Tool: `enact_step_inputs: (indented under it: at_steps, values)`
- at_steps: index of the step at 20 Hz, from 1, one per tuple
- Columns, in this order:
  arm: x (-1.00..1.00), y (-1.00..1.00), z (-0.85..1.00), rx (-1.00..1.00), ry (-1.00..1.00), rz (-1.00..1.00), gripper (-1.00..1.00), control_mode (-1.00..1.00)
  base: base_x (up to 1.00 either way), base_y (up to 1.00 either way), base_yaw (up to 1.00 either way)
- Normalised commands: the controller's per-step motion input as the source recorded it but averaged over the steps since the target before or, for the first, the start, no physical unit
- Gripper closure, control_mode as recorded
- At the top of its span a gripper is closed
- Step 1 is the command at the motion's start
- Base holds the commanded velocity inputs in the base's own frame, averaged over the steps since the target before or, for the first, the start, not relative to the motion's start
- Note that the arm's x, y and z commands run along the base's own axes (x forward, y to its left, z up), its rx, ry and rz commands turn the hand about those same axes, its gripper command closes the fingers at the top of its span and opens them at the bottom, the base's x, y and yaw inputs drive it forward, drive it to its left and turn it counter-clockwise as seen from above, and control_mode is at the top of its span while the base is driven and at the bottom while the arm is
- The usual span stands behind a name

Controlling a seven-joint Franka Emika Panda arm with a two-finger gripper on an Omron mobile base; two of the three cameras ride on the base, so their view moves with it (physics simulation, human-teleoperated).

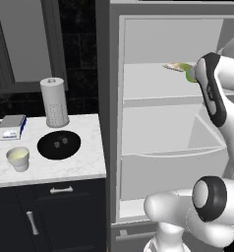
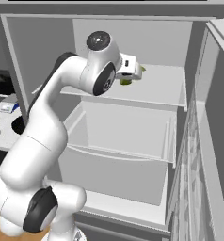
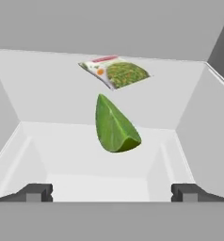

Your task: Grab a lemon wedge from the fridge and one ice cube from the ice bowl, and put them in the glass of lemonade.

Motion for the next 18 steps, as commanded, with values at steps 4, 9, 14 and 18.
enact_step_inputs:
  at_steps: [4,9,14,18]
  values:
    - [0.62,-0.13,0.02,0.0,0.0,0.07,-1.0,-1.0,0.0,0.0,0.0]
    - [0.57,0.0,0.0,-0.01,0.04,0.08,-1.0,-1.0,0.0,0.0,0.0]
    - [0.27,-0.01,0.0,-0.01,0.06,0.08,-1.0,-1.0,0.0,0.0,0.0]
    - [0.0,-0.01,-0.04,0.0,0.02,0.07,-1.0,-1.0,0.0,0.0,0.0]
